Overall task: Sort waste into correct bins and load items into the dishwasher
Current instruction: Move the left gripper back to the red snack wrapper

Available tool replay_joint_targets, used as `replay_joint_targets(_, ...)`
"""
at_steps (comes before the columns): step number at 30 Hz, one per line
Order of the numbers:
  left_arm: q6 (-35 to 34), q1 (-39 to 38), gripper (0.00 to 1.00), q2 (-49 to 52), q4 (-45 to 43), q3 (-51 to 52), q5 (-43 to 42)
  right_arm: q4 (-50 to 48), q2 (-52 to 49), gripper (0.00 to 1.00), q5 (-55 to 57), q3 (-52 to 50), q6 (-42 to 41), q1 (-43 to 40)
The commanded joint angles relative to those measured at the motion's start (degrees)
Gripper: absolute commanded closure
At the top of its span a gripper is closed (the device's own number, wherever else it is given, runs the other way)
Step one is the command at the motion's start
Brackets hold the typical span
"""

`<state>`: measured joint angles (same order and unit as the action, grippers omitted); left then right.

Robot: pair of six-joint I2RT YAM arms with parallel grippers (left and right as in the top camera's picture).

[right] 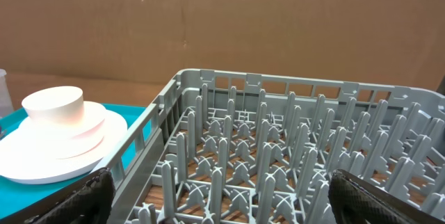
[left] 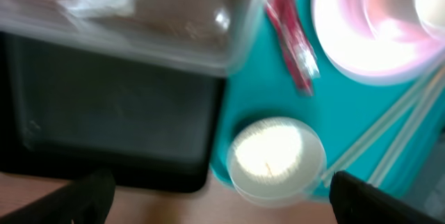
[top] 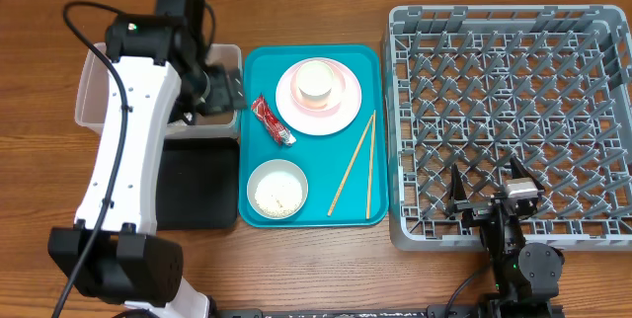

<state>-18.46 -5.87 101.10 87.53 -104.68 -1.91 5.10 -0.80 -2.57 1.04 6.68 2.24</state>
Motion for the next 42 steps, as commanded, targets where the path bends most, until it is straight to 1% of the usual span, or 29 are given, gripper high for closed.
replay_joint_targets(1, 1.95, -2.05, 0.11, -0.15, 4.31, -0.24, -7.45, -0.46, 0.63, 0.0, -0.11, -0.59, 0.2, -0.24)
replay_joint_targets(4, 2.12, -4.11, 0.45, -0.15, 7.96, 0.2, -6.69, -0.46, 0.63, 0.0, -0.11, -0.59, 0.2, -0.24)
replay_joint_targets(5, 2.12, -4.63, 0.64, -0.15, 8.35, 0.33, -6.69, -0.46, 0.63, 0.0, -0.11, -0.59, 0.2, -0.24)
replay_joint_targets(6, 2.12, -5.35, 0.92, -0.15, 8.81, 0.39, -6.67, -0.46, 0.63, 0.0, -0.11, -0.59, 0.2, -0.24)
replay_joint_targets(7, 2.12, -5.99, 0.96, -0.15, 9.16, 0.39, -6.64, -0.46, 0.63, 0.0, -0.11, -0.59, 0.2, -0.24)
replay_joint_targets(12, -1.03, -9.84, 0.96, -0.15, 8.98, 0.44, -6.64, -0.46, 0.63, 0.0, -0.11, -0.59, 0.2, -0.24)
replay_joint_targets(23, -7.17, -18.71, 0.96, -0.13, 2.78, 0.44, -6.21, -0.46, 0.63, 0.0, -0.11, -0.59, 0.2, -0.24)
replay_joint_targets(29, -11.15, -22.4, 0.96, -0.13, 1.97, 0.44, -2.08, -0.46, 0.63, 0.0, -0.11, -0.59, 0.2, -0.24)
replay_joint_targets(36, -11.45, -24.28, 0.96, -0.13, 1.36, 0.44, -1.9, -0.46, 0.63, 0.0, -0.11, -0.59, 0.2, -0.24)
replay_joint_targets(42, -11.8, -24.3, 0.96, -0.13, -1.38, 0.44, -1.46, -0.46, 0.63, 0.0, -0.11, -0.59, 0.2, -0.24)
